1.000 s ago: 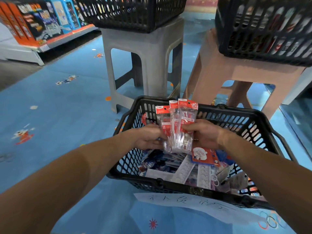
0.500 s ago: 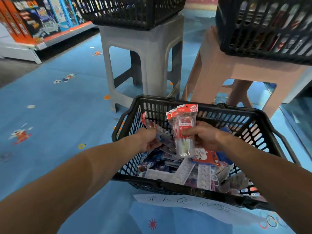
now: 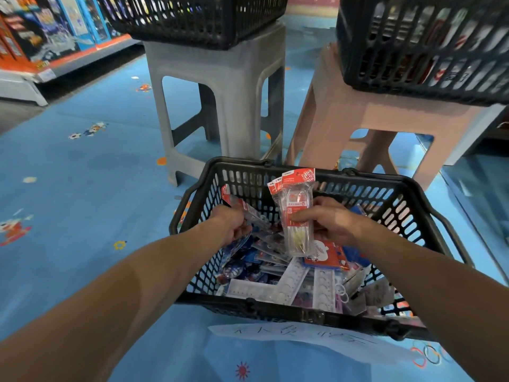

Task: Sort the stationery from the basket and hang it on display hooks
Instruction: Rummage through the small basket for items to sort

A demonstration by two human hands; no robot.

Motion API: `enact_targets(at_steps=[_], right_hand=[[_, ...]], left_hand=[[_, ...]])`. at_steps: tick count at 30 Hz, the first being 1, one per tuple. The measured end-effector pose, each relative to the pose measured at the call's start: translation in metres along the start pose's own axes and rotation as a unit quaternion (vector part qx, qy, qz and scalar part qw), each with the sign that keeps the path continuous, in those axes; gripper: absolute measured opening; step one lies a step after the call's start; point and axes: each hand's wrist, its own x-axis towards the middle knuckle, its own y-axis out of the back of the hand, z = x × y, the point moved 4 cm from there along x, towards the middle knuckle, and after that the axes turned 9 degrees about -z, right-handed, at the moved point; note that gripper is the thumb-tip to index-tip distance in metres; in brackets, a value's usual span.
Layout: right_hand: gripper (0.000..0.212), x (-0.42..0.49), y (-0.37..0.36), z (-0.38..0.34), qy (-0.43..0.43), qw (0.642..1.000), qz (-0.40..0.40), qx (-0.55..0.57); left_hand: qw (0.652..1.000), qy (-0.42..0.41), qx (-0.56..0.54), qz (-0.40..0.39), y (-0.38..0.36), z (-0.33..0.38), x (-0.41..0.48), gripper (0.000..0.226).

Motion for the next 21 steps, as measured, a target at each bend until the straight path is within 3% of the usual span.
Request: enact_targets(at_steps=[5,9,13,17,21], right_hand=[[0.068,-0.004,0.006,-0.002,0.015,1.0,0.008,-0.007],[0.086,-0.007,0.008,-0.003,0.026,0.999,0.024,-0.016],[0.061,-0.012,0.01,-0.008,0.057,0.996,0.058,-0.035],[0.046,-0.014,0.005,-0.02,0.099,0.986,0.107,-0.086],[0.065,-0.013,-0.011,-0.025,0.11,0.978,0.108,-0.138]], left_hand=[[1.0,-0.023,0.014,0.01,-0.003,0.008,0.007,0.041],[0.994,-0.052,0.089,0.042,-0.008,0.009,0.013,0.039],[0.953,-0.159,0.239,0.095,-0.022,0.011,0.009,0.042],[0.95,-0.247,0.183,0.06,-0.033,0.025,-0.024,0.038],[0.973,-0.216,0.082,0.017,-0.034,0.036,-0.037,0.026]])
